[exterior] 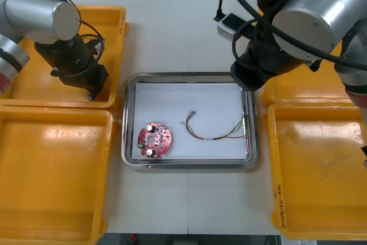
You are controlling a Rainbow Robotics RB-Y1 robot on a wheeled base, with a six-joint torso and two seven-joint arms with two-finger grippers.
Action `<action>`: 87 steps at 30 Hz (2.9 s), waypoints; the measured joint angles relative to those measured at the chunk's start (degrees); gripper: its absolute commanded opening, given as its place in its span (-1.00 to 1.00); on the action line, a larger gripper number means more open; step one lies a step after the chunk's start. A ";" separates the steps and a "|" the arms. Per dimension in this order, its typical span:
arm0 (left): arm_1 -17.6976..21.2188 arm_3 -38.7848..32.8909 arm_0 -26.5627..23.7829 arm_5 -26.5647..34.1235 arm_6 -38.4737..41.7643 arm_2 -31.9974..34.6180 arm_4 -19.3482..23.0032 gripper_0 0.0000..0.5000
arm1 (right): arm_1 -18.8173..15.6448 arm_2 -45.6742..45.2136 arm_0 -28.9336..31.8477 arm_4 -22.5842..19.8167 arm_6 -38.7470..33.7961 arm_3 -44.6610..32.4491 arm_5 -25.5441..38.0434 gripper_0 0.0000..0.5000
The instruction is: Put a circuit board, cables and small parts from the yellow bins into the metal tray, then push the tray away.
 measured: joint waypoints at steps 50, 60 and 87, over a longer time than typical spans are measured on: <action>-0.68 -34.87 2.37 20.52 6.42 19.14 -7.08 -1.00 | -3.03 -23.48 -12.65 17.60 -3.17 38.66 0.02 1.00; -6.37 -40.73 2.68 20.67 20.13 15.87 -9.81 -1.00 | -3.03 -27.44 -14.62 21.61 -4.54 43.95 0.02 1.00; -10.75 -38.67 6.53 12.05 34.50 -4.91 -17.69 -1.00 | -0.36 -27.44 -19.15 19.64 -12.32 57.77 -13.58 1.00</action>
